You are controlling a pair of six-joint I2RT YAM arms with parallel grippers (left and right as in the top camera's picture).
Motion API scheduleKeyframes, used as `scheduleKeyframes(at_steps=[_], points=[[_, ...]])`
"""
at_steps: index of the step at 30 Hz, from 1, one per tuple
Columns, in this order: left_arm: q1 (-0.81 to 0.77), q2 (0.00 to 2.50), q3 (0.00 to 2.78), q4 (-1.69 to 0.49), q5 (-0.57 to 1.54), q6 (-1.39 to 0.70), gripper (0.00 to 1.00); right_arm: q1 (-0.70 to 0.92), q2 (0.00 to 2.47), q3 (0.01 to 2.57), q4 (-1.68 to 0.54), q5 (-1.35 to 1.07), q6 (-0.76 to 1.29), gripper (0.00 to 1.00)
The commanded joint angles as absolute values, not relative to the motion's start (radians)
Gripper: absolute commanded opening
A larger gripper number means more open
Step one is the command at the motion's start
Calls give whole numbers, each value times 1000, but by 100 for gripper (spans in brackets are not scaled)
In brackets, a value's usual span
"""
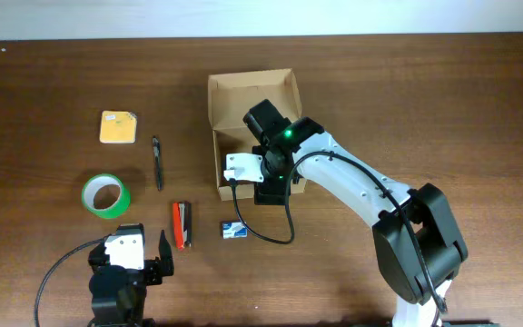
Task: Pack container
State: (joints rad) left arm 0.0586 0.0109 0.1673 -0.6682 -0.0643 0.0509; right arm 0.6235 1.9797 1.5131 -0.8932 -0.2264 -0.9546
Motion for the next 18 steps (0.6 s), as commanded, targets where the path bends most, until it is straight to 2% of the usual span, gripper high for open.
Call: scheduleKeyframes(at_steps=[1, 12, 18], points=[[64, 7, 163, -674, -75, 38, 100, 628, 1988, 1543, -894, -224, -951, 83], [64, 7, 163, -674, -75, 38, 100, 629, 1988, 1644, -921, -227, -870, 83], [64, 7, 163, -674, -75, 38, 100, 630, 1966, 1742, -1024, -252, -829, 83]])
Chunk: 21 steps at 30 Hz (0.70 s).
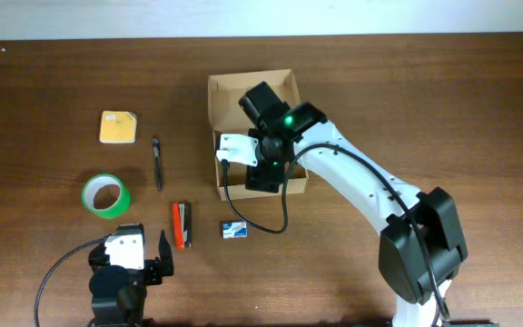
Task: Pack container
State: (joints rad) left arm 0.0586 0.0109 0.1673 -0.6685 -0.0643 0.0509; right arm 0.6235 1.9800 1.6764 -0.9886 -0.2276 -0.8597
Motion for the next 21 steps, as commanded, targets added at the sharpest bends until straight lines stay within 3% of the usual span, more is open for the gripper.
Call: scheduleKeyframes(at_steps=[1, 12, 21], points=[[64, 7, 163, -674, -75, 38, 100, 630, 1956, 1768, -1063, -265, -829, 83], [64, 7, 163, -674, -75, 38, 100, 770, 1824, 1870, -1440, -318, -802, 78], [64, 7, 163, -674, -75, 38, 100, 911, 1824, 1731, -1453, -278, -775, 79]])
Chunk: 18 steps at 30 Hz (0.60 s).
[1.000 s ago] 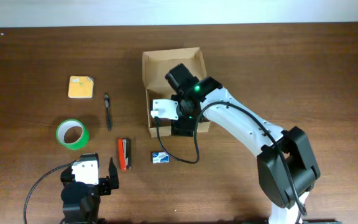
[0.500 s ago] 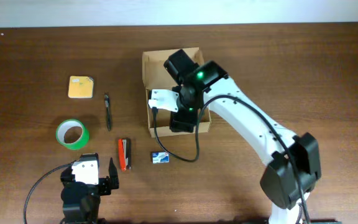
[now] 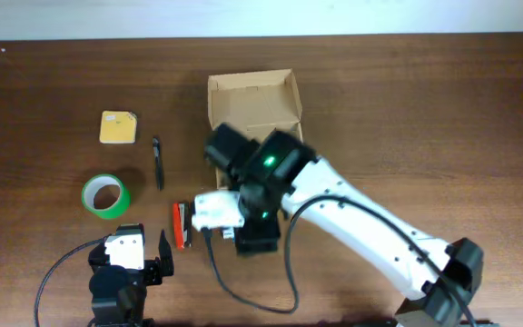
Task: Pack container
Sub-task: 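Lower the right gripper and grasp the blue-white staples box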
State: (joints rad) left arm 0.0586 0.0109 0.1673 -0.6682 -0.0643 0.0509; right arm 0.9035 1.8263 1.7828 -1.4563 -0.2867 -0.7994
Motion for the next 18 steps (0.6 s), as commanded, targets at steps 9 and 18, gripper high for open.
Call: scheduleKeyframes(at_steps=[9, 18], points=[[64, 7, 163, -674, -75, 38, 100, 910, 1824, 1523, -1267, -286, -749, 80], [64, 7, 163, -674, -75, 38, 100, 910, 1826, 1383, -1054, -284, -742, 80]])
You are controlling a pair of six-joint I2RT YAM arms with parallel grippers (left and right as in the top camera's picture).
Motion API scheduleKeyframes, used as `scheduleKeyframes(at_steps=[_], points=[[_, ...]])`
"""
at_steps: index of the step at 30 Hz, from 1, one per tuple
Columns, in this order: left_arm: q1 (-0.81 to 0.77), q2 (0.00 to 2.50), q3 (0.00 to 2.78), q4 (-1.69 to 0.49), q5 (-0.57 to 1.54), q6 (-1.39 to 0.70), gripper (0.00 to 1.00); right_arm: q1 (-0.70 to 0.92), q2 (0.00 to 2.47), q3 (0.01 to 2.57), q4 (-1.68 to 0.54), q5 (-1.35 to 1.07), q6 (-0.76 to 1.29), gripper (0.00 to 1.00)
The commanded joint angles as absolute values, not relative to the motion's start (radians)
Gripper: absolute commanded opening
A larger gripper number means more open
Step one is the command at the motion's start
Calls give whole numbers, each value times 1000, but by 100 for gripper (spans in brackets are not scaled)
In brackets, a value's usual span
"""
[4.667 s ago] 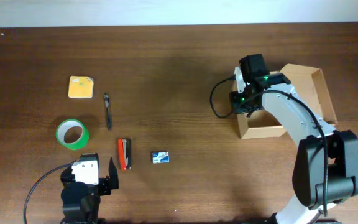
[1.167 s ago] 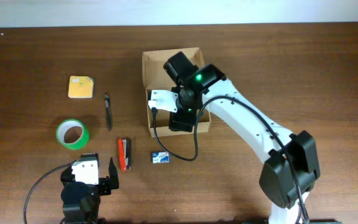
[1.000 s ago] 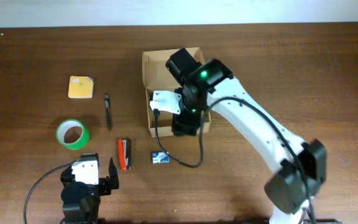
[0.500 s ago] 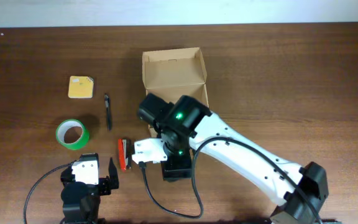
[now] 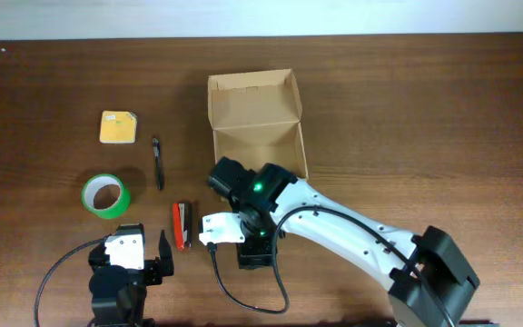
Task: Pack container
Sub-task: 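Lower the right gripper and grasp the blue-white staples box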
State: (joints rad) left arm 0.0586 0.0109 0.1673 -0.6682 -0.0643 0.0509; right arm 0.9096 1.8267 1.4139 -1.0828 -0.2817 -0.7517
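An open cardboard box (image 5: pixel 260 150) stands at the table's middle with its lid (image 5: pixel 252 98) folded back; its floor looks bare. My right gripper (image 5: pixel 248 247) hangs low over the table just in front of the box, beside a red stapler (image 5: pixel 182 225). Its white wrist camera and black body cover its fingers, so whether they grip anything is hidden. Left of the box lie a black pen (image 5: pixel 157 163), a yellow pad (image 5: pixel 118 127) and a green tape roll (image 5: pixel 105 195). My left gripper (image 5: pixel 127 247) rests at the front left, its fingers spread with nothing between them.
The right arm's black cable (image 5: pixel 243 300) loops over the table near the front edge. The right arm's base (image 5: pixel 425 282) stands at the front right.
My right gripper has moved a little to the right and toward the front edge, staying low in front of the box. The left arm has not moved.
My right gripper was at the box's front wall, with a small blue and white packet lying in front of the box. Then it was inside the box. Then it was out and down over the packet, which its wrist now hides.
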Motion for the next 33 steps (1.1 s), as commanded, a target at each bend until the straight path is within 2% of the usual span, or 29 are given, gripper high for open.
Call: scheduleKeyframes(at_steps=[1, 14, 33], points=[[64, 7, 163, -674, -75, 38, 100, 910, 1826, 1374, -1034, -284, -742, 80], [64, 7, 163, -674, -75, 38, 99, 909, 1896, 1339, -836, -241, -743, 83], [64, 7, 163, -674, -75, 38, 100, 908, 1998, 1339, -753, -172, -743, 83]])
